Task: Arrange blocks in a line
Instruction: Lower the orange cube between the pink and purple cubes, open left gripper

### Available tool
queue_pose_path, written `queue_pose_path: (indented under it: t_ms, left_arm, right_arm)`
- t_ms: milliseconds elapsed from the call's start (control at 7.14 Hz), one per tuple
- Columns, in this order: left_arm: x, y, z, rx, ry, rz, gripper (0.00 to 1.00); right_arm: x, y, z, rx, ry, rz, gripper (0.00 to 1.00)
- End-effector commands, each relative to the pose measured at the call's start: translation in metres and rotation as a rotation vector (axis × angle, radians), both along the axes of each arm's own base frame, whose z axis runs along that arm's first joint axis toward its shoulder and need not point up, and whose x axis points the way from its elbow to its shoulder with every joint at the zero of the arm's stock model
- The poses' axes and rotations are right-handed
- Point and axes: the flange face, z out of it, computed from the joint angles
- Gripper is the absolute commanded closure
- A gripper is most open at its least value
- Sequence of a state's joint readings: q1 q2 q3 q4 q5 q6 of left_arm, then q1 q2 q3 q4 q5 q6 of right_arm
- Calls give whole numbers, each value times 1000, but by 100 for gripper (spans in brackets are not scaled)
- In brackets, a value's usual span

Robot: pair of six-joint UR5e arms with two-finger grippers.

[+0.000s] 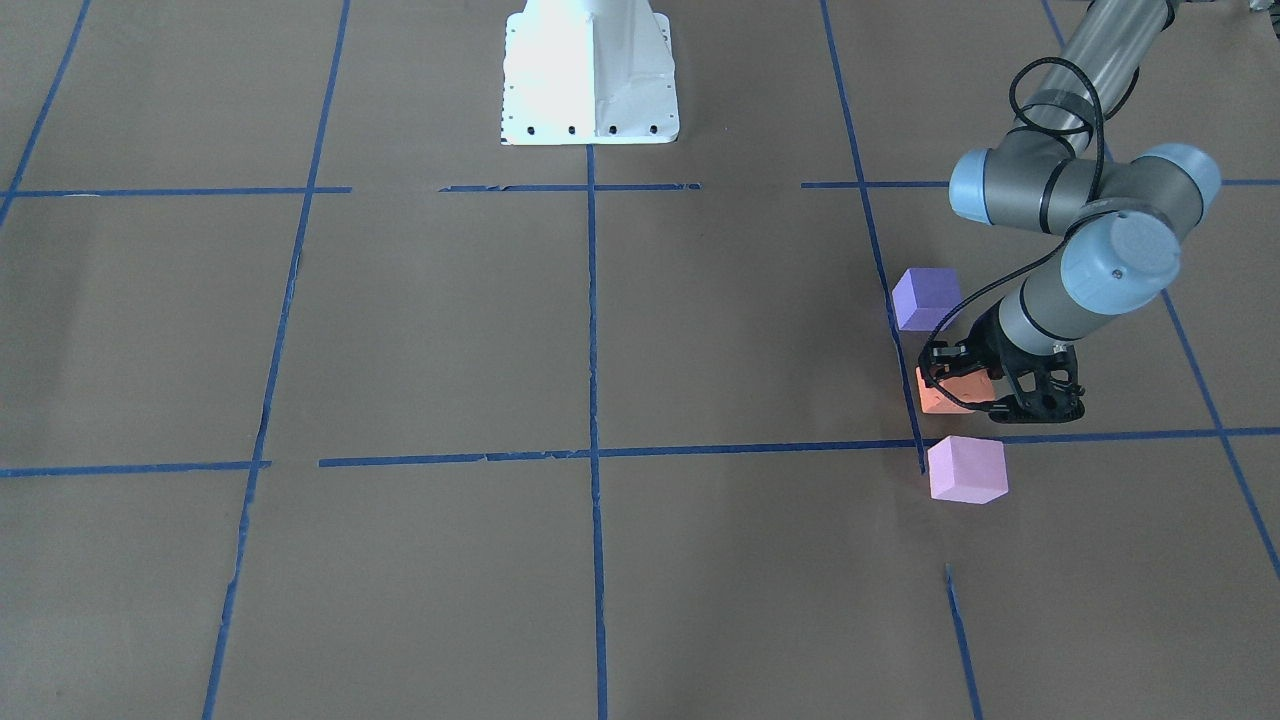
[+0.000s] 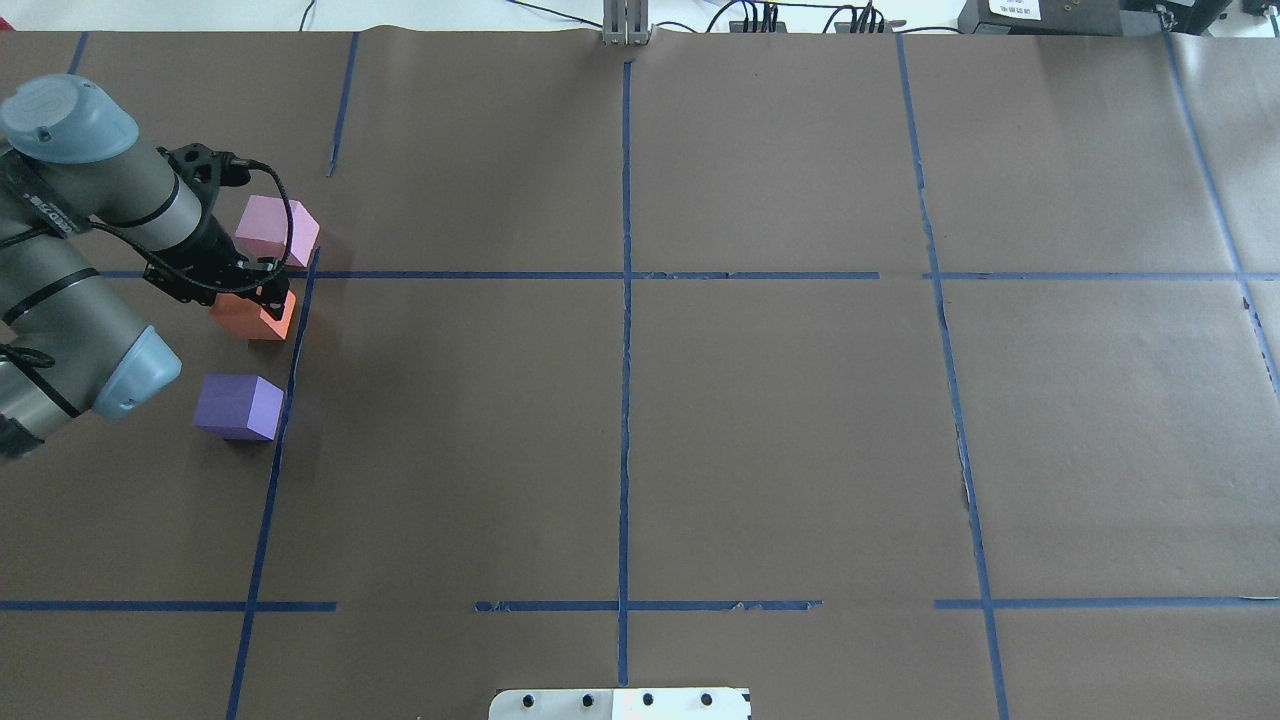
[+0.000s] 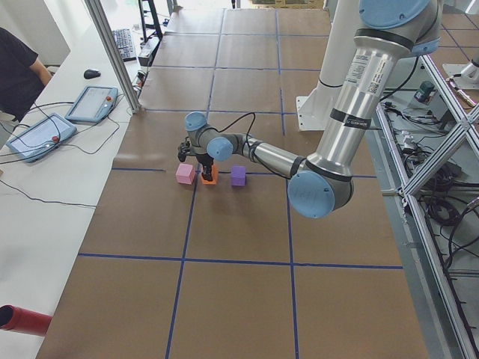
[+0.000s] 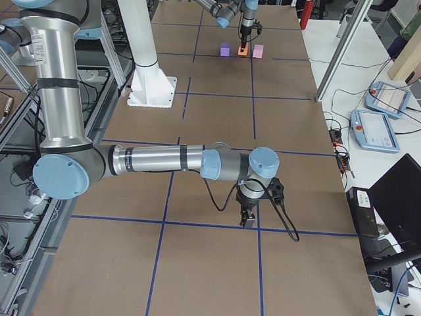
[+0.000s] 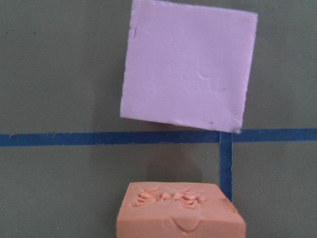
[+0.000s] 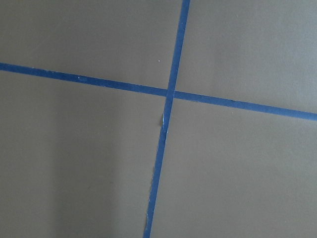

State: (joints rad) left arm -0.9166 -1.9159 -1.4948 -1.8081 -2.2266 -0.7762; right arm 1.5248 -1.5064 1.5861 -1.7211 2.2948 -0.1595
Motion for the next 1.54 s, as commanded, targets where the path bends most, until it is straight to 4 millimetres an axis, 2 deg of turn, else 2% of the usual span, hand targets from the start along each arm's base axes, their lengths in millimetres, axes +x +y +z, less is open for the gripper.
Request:
queue_pose_path:
  t_ms: [0, 140, 420, 560, 840, 980, 1120, 1400]
  left_arm:
    - [1, 0, 3, -4, 10, 5, 83]
    - [2, -1, 5, -5, 16, 8, 77]
    - [3, 0, 5, -6, 18, 11, 52]
    - [3, 0, 5, -7, 19, 12, 45]
    - [3, 1, 4, -9, 29, 17, 24]
    - [3, 1, 3, -8, 30, 17, 17]
    - [3, 1, 6, -13, 26, 17, 7]
    - [4, 0, 5, -11, 29, 18, 1]
  right_arm:
    - [0, 0, 0, 0, 0, 0, 0]
    - [0, 0, 0, 0, 0, 0, 0]
    - [0, 0, 0, 0, 0, 0, 0]
    - [0, 0, 0, 0, 0, 0, 0]
    - [0, 0, 0, 0, 0, 0, 0]
    - [0, 0, 0, 0, 0, 0, 0]
    - [0, 0, 0, 0, 0, 0, 0]
    - [0, 0, 0, 0, 0, 0, 0]
